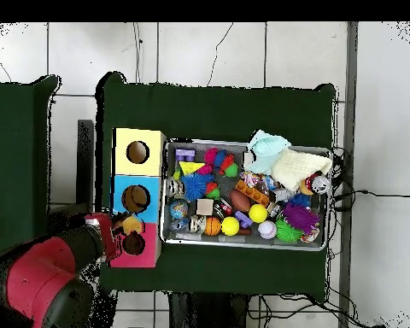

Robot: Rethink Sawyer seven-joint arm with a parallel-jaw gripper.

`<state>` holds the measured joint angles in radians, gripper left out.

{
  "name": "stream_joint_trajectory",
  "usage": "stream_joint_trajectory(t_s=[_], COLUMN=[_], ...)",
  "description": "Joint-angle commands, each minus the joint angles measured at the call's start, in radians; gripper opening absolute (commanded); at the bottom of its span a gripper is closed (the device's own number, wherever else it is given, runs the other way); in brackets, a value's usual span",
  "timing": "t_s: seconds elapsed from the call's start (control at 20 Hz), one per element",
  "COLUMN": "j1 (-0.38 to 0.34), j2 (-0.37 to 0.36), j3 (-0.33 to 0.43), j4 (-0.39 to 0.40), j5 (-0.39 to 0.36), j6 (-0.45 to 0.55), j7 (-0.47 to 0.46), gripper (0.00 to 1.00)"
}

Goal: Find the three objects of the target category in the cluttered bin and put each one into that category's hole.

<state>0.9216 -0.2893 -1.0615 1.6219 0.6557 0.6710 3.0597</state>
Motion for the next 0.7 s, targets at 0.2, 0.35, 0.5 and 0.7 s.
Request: stream_joint_trajectory(t_s=[0.2,0.35,0.5,0.7], j1=[-0.027,-0.035,-0.058,-0.079], j2=[0.092,0.109,0.103,0.101], j3=[-0.017,-0.023,-0.006,0.020], j4=[-0.058,-0.040,-0.010,0.013], j5=[-0.005,-0.010,-0.011,-0.008], j6=[0.106,0.057,-0.012,-0.079], j7=[0.289,0.267,0.222,0.197], gripper=[0.00,0.00,0.00,0.00])
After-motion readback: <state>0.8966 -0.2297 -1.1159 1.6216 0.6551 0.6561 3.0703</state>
